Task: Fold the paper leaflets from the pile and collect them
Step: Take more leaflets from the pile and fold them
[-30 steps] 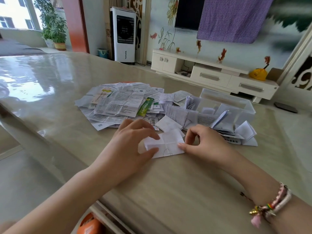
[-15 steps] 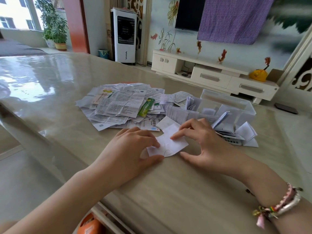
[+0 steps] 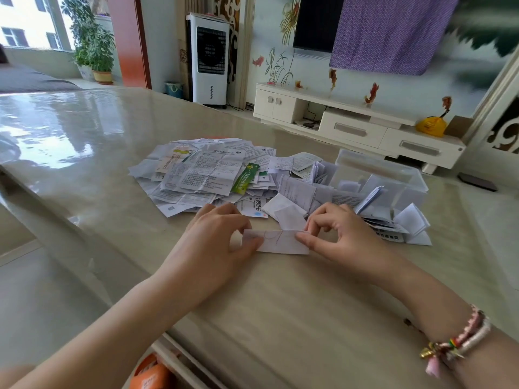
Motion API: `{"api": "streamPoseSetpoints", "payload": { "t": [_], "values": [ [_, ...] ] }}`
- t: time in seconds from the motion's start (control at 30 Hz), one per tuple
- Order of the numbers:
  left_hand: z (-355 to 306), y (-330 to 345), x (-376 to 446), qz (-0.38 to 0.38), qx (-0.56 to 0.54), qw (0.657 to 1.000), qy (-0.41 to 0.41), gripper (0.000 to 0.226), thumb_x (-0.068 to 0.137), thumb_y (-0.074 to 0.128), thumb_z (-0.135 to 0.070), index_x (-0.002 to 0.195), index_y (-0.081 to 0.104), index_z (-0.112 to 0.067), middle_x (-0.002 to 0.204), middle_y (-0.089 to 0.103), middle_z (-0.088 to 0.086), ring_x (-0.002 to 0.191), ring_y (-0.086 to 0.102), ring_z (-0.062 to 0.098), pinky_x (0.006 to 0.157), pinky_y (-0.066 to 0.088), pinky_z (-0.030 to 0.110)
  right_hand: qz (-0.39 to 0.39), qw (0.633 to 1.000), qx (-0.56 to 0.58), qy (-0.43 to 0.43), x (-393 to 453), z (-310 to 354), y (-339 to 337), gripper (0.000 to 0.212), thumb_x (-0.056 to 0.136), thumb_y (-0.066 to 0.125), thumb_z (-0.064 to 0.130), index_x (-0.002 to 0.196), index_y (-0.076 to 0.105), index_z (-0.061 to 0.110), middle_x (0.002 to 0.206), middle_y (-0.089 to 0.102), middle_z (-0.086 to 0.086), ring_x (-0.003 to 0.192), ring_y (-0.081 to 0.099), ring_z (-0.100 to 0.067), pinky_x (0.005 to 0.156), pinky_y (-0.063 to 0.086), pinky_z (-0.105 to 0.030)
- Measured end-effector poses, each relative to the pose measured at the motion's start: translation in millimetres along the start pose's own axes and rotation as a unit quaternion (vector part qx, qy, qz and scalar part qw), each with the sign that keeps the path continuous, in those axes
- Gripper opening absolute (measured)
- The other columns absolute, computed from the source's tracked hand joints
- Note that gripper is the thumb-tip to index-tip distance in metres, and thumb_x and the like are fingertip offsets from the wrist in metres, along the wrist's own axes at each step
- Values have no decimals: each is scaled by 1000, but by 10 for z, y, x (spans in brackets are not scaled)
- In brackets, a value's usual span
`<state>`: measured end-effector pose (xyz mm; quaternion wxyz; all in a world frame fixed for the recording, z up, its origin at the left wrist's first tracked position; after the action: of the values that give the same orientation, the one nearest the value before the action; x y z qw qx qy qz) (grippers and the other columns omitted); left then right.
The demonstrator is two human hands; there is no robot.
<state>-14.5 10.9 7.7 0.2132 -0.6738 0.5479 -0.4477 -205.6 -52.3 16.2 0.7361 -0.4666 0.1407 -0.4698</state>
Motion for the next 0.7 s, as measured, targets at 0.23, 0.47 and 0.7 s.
{"api": "streamPoseSetpoints", "payload": {
  "t": [0.23,0.47,0.7],
  "values": [
    [6,35,-19,47,60,996,-44,45,87,55,-55,124,37,-36,124,32,-13,117,27,14,105,27,30,-42,990,-129,-43,-6,135,24,24,80,68,37,90,48,28,96,49,13,95,40,-11,84,35,-26],
    [-105,48,-28,26,77,995,50,18,91,54,-45,108,60,-43,114,39,-17,101,24,8,93,26,24,43,981,-121,-148,-65,269,113,28,87,59,48,113,60,35,111,53,22,108,43,-7,96,36,-27],
    [-79,36,-23,13,74,995,61,37,76,62,-61,108,62,-43,105,40,-21,100,31,7,88,28,23,25,967,-176,-182,-81,325,74,32,90,44,46,108,67,33,105,61,20,104,53,-6,91,38,-31]
  ]
}}
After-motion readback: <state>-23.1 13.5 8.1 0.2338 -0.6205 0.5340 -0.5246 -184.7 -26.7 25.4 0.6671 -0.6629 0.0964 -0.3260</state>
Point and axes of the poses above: each hand's wrist, its own x-axis towards the middle knuckle, its own y-axis out of the palm, z = x × y, the point moved 6 cm from there along x, towards the middle knuckle
